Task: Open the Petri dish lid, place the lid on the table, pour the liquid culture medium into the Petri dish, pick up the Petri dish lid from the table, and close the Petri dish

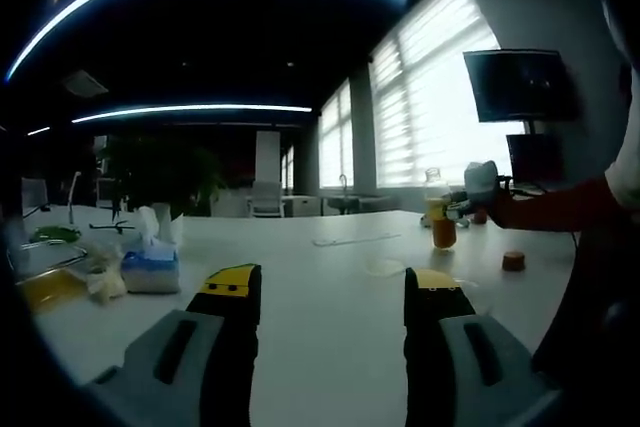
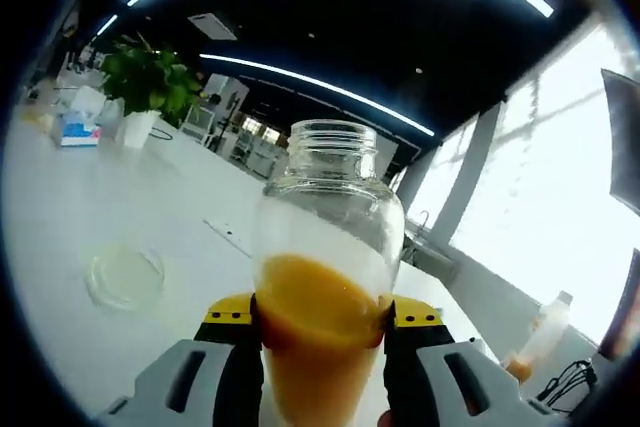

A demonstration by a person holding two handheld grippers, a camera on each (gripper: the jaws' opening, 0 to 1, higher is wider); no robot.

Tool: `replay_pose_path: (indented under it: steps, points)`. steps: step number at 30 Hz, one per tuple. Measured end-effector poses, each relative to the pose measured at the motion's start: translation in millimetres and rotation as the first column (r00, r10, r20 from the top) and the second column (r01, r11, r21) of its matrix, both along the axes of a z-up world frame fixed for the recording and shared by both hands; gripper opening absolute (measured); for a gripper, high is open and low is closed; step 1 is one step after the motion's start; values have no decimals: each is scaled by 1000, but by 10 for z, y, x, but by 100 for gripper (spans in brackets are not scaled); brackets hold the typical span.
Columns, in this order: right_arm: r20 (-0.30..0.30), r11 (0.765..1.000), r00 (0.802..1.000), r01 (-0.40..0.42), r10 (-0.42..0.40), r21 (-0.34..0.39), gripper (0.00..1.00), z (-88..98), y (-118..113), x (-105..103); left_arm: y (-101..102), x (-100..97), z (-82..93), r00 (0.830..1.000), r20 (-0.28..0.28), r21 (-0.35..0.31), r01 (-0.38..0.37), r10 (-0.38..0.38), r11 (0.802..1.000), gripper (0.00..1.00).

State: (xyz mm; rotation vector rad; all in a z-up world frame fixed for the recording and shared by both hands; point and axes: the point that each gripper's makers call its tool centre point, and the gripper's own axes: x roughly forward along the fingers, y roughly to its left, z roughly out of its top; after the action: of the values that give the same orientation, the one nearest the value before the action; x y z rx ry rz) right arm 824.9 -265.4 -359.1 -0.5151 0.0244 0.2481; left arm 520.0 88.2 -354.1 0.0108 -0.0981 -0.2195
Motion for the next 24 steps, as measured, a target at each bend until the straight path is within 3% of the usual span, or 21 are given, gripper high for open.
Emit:
replay_pose_path:
  steps: [8,11,14,17,24]
  points:
    - [9,993,1000,7,-6,-118,43,-21,107,-55,28,-11,-25,1000,-3,-4,-6,6,1000,49]
    - [35,974,999,-7,15,-227,43,-28,217,-116,37,-10,-29,1000,-2,-8,-6,6,1000,49]
    - [47,958,998,-21,36,-285,43,-79,309,-148,44,-6,-35,1000,-3,-10,-6,6,1000,49]
    - [52,952,998,-26,44,-306,43,-24,449,-250,46,-4,-43,1000,-3,-12,-5,5,1000,49]
    - [52,944,997,-30,50,-328,42,-37,440,-270,76,-14,-59,1000,-3,-21,-9,9,1000,49]
